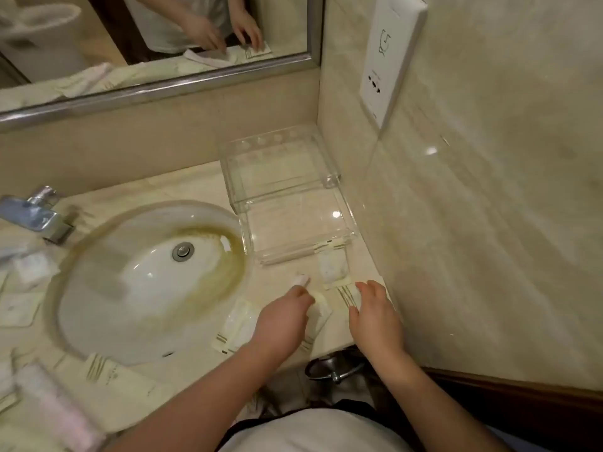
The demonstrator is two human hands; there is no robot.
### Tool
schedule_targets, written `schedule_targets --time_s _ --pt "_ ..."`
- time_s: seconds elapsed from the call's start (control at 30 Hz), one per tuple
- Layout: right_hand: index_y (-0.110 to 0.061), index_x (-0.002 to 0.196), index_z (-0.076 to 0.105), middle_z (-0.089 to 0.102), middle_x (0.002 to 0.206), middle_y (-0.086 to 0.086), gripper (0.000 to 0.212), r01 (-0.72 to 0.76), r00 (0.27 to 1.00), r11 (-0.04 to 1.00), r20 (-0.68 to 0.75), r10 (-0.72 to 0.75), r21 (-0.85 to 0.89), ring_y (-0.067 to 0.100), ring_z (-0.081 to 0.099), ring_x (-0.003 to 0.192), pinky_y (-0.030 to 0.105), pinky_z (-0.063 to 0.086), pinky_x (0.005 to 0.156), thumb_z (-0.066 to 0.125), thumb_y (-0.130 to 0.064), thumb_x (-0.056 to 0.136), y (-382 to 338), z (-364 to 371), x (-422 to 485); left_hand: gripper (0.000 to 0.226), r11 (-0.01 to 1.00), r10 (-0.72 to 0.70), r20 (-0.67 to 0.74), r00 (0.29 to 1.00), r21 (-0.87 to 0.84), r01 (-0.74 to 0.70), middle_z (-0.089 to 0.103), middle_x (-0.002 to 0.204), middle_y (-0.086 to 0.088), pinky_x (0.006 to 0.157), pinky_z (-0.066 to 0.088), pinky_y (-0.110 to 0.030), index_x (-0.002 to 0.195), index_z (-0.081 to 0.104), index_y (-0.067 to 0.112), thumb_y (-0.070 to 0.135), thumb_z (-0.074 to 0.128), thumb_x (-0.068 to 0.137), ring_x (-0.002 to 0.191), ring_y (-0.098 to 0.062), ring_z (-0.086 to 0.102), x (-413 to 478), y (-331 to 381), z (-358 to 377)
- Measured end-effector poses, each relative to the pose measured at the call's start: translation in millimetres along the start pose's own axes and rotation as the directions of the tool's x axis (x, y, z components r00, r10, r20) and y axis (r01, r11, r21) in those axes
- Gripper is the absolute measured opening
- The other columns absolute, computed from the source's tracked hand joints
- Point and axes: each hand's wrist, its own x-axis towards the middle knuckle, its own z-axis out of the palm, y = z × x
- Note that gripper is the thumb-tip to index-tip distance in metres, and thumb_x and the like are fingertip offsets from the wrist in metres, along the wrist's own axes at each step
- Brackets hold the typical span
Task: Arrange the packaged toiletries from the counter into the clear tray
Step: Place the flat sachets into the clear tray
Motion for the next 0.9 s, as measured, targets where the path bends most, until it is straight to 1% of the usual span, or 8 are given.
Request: schedule_targets --time_s 0.1,0.27,0.4,0.5,0.6,0.7,0.8,0.9 --pt "-0.018 0.149 0.038 0.025 0.162 0.005 0.056 0.005 0.998 0.999 0.064 -0.002 -0.047 0.023 0.054 0.127 0.033 0.049 0.097 0.055 -0.017 0.096 7.5 -0.9 3.4 0.056 0.980 0.052 0.066 0.996 0.189 -0.064 0.038 0.147 -0.001 0.068 0.057 -0.040 0.134 0.047 0.015 0.002 0.061 0.081 0.097 -0.028 0.064 24.4 2.5 3.5" --pt "-0.021 0.155 0.026 0.010 0.167 0.003 0.073 0.056 0.990 0.993 0.134 -0.042 -0.101 0.021 0.055 0.124 0.028 0.049 0.092 0.052 0.001 0.090 9.2 -0.9 3.7 0.053 0.936 0.093 0.169 0.981 0.320 -0.144 0.046 0.124 -0.009 0.052 0.041 -0.036 0.128 0.048 0.013 0.001 0.062 0.078 0.083 -0.029 0.061 43.9 10.3 -2.3" --pt "-0.023 0.153 0.028 0.022 0.161 0.003 0.075 0.031 0.990 0.992 0.140 -0.014 -0.122 0.021 0.060 0.113 0.029 0.050 0.080 0.055 0.000 0.087 5.5 -0.7 7.0 0.040 0.910 0.086 0.223 0.971 0.379 -0.168 0.056 0.111 -0.012 0.057 0.039 -0.035 0.120 0.048 0.010 0.003 0.060 0.083 0.092 -0.031 0.060 51.1 16.6 -5.4" --pt "-0.023 0.142 0.039 0.038 0.138 0.007 0.064 0.001 0.991 0.989 0.135 0.019 -0.149 0.024 0.064 0.092 0.032 0.052 0.072 0.057 -0.001 0.084 1.8 -3.5 13.9 0.026 0.914 0.102 0.255 0.962 0.357 -0.192 0.059 0.109 -0.009 0.062 0.039 -0.033 0.109 0.059 0.012 0.005 0.058 0.085 0.099 -0.029 0.059 52.5 15.8 -7.6" --pt "-0.022 0.122 0.050 0.040 0.119 0.008 0.043 -0.043 0.985 0.987 0.160 0.068 -0.152 0.026 0.062 0.080 0.038 0.056 0.069 0.054 -0.001 0.086 -2.7 -9.3 18.3 0.019 0.974 0.089 0.155 0.984 0.193 -0.119 0.054 0.103 -0.004 0.061 0.046 -0.033 0.102 0.063 0.016 0.014 0.060 0.083 0.092 -0.028 0.060 48.5 8.4 -14.7" --pt "-0.021 0.109 0.053 0.040 0.116 0.007 0.032 -0.055 0.984 0.989 0.163 0.078 -0.140 0.024 0.057 0.074 0.038 0.055 0.067 0.054 0.000 0.085 -8.9 -20.7 17.7 0.016 0.986 0.013 -0.016 1.000 -0.165 -0.015 0.054 0.102 0.003 0.069 0.050 -0.032 0.097 0.067 0.022 0.018 0.065 0.081 0.085 -0.019 0.060 35.8 -7.2 -34.6" --pt "-0.025 0.098 0.053 0.040 0.122 0.000 0.032 -0.024 0.995 0.999 0.101 0.022 0.022 0.012 0.050 0.066 0.029 0.046 0.058 0.059 0.001 0.080 -16.9 -36.6 9.2 0.028 0.849 -0.065 -0.207 0.976 -0.525 -0.055 0.058 0.102 0.011 0.069 0.041 -0.013 0.076 0.065 0.033 0.007 0.072 0.077 0.082 -0.002 0.056 8.3 -22.2 -61.3" --pt "-0.030 0.087 0.055 0.033 0.137 -0.015 0.039 0.106 0.994 0.952 -0.045 -0.097 0.289 -0.003 0.054 0.091 0.009 0.045 0.068 0.065 0.006 0.078 -37.0 -60.5 -3.4 0.036 0.689 -0.212 -0.313 0.926 -0.719 -0.085 0.057 0.117 0.015 0.066 0.041 -0.011 0.068 0.070 0.028 -0.008 0.076 0.070 0.085 -0.001 0.057 -18.1 -40.2 -78.7"
